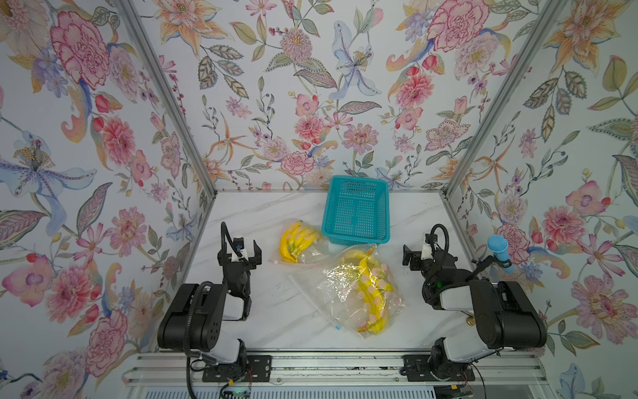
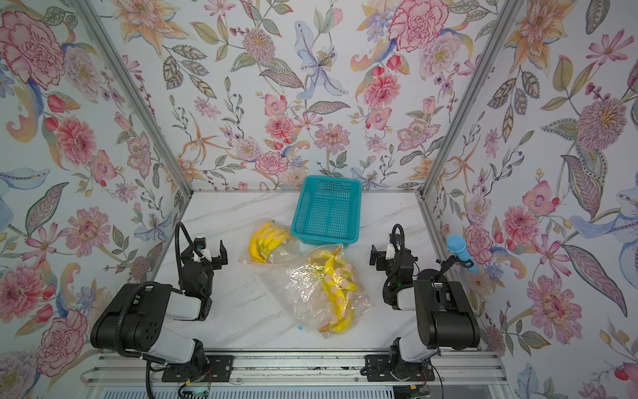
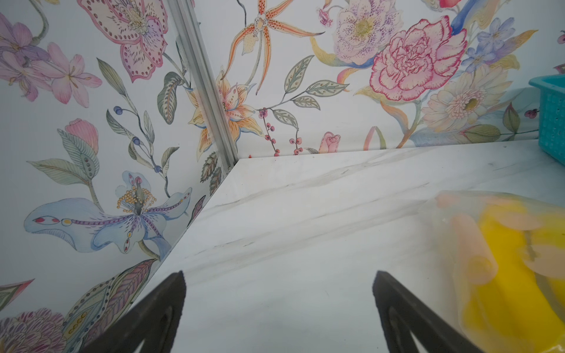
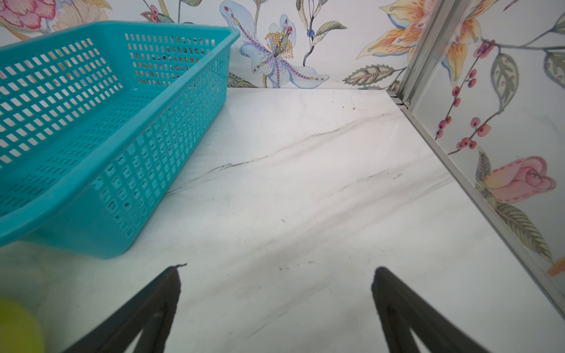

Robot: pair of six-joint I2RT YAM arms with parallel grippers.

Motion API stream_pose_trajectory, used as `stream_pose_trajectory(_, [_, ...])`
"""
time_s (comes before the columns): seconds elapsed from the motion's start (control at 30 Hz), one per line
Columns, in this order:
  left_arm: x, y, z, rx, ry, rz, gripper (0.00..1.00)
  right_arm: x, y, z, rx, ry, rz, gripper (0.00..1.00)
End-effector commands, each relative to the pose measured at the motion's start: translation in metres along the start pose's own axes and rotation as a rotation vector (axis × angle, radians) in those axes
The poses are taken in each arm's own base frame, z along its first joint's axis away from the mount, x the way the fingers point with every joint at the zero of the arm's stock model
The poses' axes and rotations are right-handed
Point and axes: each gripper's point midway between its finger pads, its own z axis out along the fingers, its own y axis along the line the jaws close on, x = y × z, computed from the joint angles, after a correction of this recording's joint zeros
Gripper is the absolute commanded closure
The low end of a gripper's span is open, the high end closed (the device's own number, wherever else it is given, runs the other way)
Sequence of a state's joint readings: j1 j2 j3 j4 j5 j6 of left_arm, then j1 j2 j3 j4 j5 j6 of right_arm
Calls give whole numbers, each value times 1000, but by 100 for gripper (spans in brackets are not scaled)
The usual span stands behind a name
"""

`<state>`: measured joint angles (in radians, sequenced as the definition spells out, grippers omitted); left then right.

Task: Open the zip-top bag and take out the banana
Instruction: Pick up the zipper food storage bag at the center of the board.

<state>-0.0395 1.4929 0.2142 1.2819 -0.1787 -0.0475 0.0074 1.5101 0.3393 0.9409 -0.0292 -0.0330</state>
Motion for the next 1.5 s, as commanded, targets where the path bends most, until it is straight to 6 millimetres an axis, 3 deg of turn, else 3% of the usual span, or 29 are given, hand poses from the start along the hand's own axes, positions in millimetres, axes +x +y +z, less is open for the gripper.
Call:
stream_pose_trajectory(0.0, [-21,18,8,-102,19,-31,1,-28,0,8,34,37,-28,0])
stream_pose_trajectory(0.2, [-49,22,23,-113,148,-56,1,-56,2,19,56,215,114,0])
stream_pose_trajectory(0.33, [-62,22,24,-110,227,-128,1,-61,7,16,3,340,316,0])
stream_pose_trajectory(0.43, [-71,16,21,-71,258,-216,1,-62,15,10,-17,388,324,0])
stream_pose_trajectory(0.6, [-79,-4,12,47,321,-301,1,-67,50,-9,-110,482,316,0])
stream_pose_trajectory(0.8, [-88,-34,-15,244,357,-385,1,-70,95,-47,-197,580,172,0])
stream_pose_trajectory(1.07, [-83,-79,-61,485,465,-437,1,-64,112,-101,-255,703,252,0])
stream_pose_trajectory(1.2, [-76,-109,-89,591,552,-454,1,-63,132,-126,-290,774,219,0])
stream_pose_trajectory(1.47, [-8,-134,-152,707,819,-632,1,-62,186,-155,-377,827,81,0])
